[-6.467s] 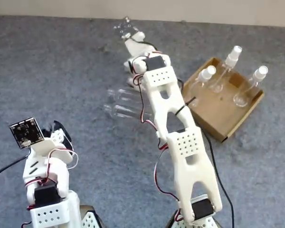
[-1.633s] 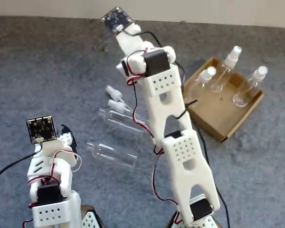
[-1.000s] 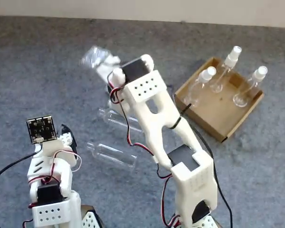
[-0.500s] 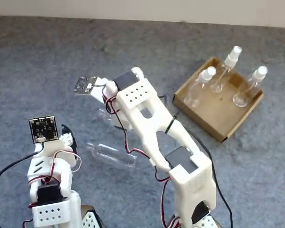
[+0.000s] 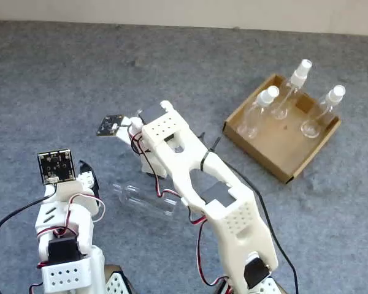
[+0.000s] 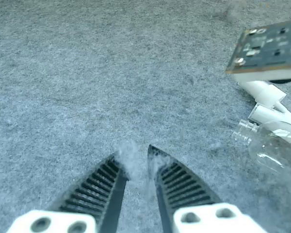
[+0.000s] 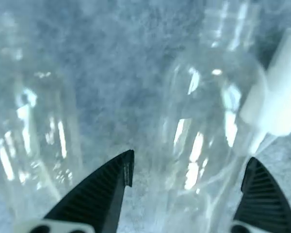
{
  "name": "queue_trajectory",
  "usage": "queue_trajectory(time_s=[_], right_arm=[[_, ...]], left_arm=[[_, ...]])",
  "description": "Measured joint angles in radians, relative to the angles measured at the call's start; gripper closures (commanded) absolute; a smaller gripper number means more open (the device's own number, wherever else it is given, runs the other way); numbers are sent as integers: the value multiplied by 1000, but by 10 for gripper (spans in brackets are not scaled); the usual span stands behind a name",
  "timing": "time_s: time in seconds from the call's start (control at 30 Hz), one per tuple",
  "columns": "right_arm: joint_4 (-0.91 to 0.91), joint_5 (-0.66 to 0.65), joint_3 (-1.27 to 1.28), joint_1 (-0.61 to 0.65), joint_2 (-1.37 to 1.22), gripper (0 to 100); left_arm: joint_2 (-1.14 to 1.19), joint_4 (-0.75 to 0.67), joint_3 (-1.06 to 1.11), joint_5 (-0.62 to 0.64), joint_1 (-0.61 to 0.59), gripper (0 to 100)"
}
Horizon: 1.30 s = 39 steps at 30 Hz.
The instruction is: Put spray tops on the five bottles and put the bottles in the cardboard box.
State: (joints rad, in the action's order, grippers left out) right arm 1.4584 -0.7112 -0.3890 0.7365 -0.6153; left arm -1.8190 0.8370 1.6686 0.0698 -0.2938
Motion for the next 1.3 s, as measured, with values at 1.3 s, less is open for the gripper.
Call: queue_trajectory(time_s=[1.3], right_arm=[[-140,48,0,5,-18,815]], left_arm=[[0,0,0,0,0,995]])
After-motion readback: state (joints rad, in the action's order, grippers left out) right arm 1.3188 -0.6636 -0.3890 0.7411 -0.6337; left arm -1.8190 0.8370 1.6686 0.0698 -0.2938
